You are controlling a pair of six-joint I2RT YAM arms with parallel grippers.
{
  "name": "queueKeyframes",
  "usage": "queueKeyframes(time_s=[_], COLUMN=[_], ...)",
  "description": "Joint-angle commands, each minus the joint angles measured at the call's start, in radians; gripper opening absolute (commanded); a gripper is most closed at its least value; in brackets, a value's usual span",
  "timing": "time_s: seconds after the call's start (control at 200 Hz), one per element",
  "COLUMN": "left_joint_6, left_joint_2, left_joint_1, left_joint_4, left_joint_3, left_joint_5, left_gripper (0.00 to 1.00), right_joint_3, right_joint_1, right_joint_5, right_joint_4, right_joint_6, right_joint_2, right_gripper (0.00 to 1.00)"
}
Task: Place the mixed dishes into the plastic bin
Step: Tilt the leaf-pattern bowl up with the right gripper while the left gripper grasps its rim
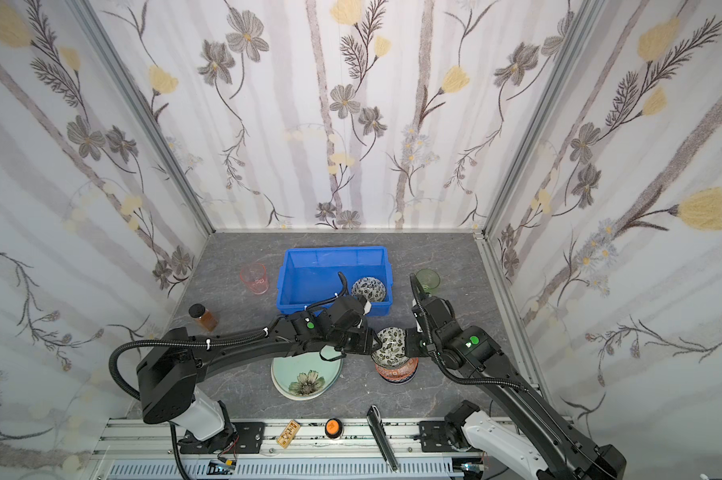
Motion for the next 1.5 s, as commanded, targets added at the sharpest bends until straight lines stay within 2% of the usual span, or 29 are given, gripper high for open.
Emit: queueKeyframes(time_s=[0.0, 0.3, 0.595, 0.744, 0.984, 1.389, 1.439, 1.494], left_joint_6=[0.004, 0.007, 0.009, 0.009, 0.009, 0.009, 0.01, 0.01], left_joint_2=[0.007, 0.018, 0.026, 0.028, 0.025, 0.017, 0.017, 0.017], left_joint_1=[0.0, 0.0, 0.0, 0.0, -0.001, 0.0, 0.0, 0.0], left_joint_4=[0.02, 0.02, 0.02, 0.02, 0.018, 0.018, 0.018, 0.018], left_joint_3=[0.014, 0.021, 0.03, 0.028, 0.027, 0.025, 0.025, 0.025], left_joint_5=[0.005, 0.007, 0.01, 0.013, 0.008, 0.0, -0.001, -0.001], left_gripper=[0.44, 0.29, 0.2, 0.1, 0.0, 0.0, 0.0, 0.0], right_joint_3=[0.011, 0.011, 0.009, 0.009, 0.011, 0.017, 0.017, 0.017], right_joint_1=[0.0, -0.002, -0.003, -0.002, -0.003, -0.003, -0.003, -0.004], right_joint_5=[-0.019, -0.02, -0.021, -0.022, -0.022, -0.018, -0.016, -0.013], right_joint_4=[0.053, 0.064, 0.074, 0.076, 0.084, 0.09, 0.092, 0.092], right_joint_6=[-0.004, -0.005, -0.006, -0.007, -0.005, -0.003, -0.004, -0.003], right_joint_2=[0.01, 0.017, 0.015, 0.015, 0.012, 0.002, 0.002, 0.003], right_gripper=[0.0, 0.0, 0.0, 0.0, 0.0, 0.14, 0.18, 0.26])
